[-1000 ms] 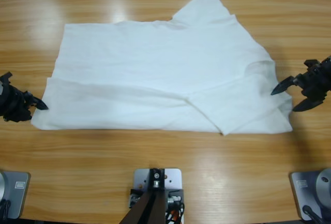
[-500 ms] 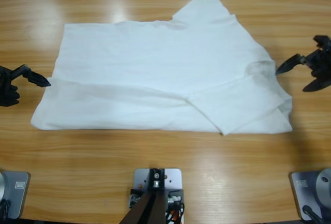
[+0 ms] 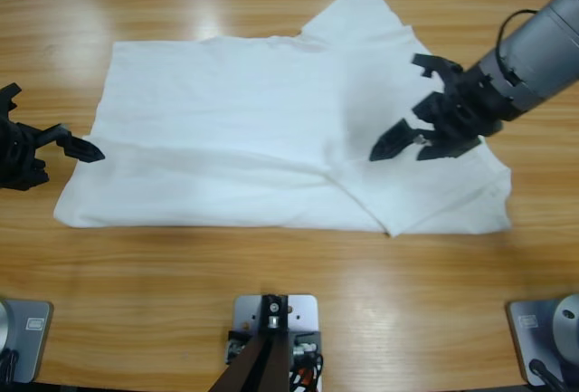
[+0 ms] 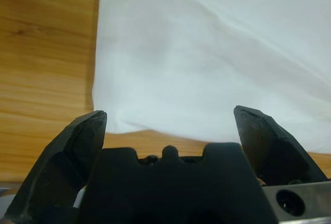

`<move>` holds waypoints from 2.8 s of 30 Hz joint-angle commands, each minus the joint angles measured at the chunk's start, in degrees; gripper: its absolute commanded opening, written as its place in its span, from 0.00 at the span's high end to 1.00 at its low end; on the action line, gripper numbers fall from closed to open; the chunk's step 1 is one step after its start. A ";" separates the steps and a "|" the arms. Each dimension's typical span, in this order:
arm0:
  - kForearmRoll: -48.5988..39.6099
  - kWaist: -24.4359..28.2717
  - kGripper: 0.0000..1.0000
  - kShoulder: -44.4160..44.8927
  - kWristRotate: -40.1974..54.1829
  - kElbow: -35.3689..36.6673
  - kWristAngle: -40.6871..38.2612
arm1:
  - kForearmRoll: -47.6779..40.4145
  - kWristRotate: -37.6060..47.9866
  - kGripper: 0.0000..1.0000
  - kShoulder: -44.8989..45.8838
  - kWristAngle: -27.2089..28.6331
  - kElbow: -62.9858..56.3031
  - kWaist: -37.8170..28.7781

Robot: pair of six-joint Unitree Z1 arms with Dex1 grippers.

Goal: Fold clothes

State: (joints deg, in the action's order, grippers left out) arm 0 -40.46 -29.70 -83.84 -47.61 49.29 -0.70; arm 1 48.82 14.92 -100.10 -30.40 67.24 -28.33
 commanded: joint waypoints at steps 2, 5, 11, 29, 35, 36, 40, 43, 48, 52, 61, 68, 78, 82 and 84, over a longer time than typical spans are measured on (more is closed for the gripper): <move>2.56 -0.36 0.04 -0.94 1.84 -1.78 0.35 | -4.03 -5.01 0.01 -8.09 -13.76 2.30 -5.21; 3.23 -0.36 0.04 -1.10 2.22 -1.67 0.84 | -4.31 -6.24 0.01 -10.55 -15.04 3.05 -5.71; 4.67 -0.36 0.04 -2.41 2.70 -1.83 1.62 | -4.26 -6.52 0.01 -13.03 -15.02 4.05 -8.45; 8.17 -0.36 0.04 -5.31 5.16 -1.99 2.11 | -1.61 -6.75 0.01 -21.98 -15.43 12.97 -12.79; 8.29 -0.15 0.04 -5.95 5.40 -2.13 2.41 | -1.10 -6.66 0.01 -22.64 -15.22 13.35 -13.83; 8.29 -0.03 0.04 -5.89 5.46 -2.25 2.46 | -1.10 -6.66 0.01 -23.00 -15.15 13.26 -13.97; 8.29 0.43 0.04 -5.47 5.68 -2.81 2.55 | -1.61 -6.80 0.01 -24.31 -14.83 13.18 -14.04; 8.29 0.68 0.04 -5.39 5.84 -3.15 2.55 | -1.62 -7.31 0.01 -24.91 -14.37 13.09 -14.04; 8.29 0.89 0.04 -5.60 6.04 -3.24 2.55 | -1.62 -7.36 0.01 -25.58 -13.28 13.39 -14.00; 8.29 1.15 0.04 -5.81 6.39 -3.29 2.55 | -1.31 -7.36 0.01 -25.37 -11.47 13.62 -12.61; 8.29 1.31 0.04 -5.91 6.58 -3.50 2.55 | 0.08 -7.82 0.01 -24.74 -7.57 14.18 -9.22; 8.29 1.31 0.04 -6.14 6.65 -3.50 2.55 | 1.07 -7.80 0.01 -23.40 -4.37 15.02 -7.85; 8.50 1.31 0.04 -6.72 6.92 -3.41 2.55 | 5.50 -6.19 0.01 -21.27 0.08 20.35 -7.71; 8.55 1.31 0.04 -6.77 7.00 -3.41 2.55 | 5.58 -4.73 0.01 -19.67 3.01 20.21 -8.06; 8.55 1.31 0.04 -6.77 7.09 -3.41 2.55 | 5.88 -4.73 0.01 -18.81 4.40 20.07 -8.08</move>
State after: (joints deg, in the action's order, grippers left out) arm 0 -32.62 -28.90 -88.08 -41.52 47.26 1.12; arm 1 53.67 8.92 -122.05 -30.25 87.18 -36.54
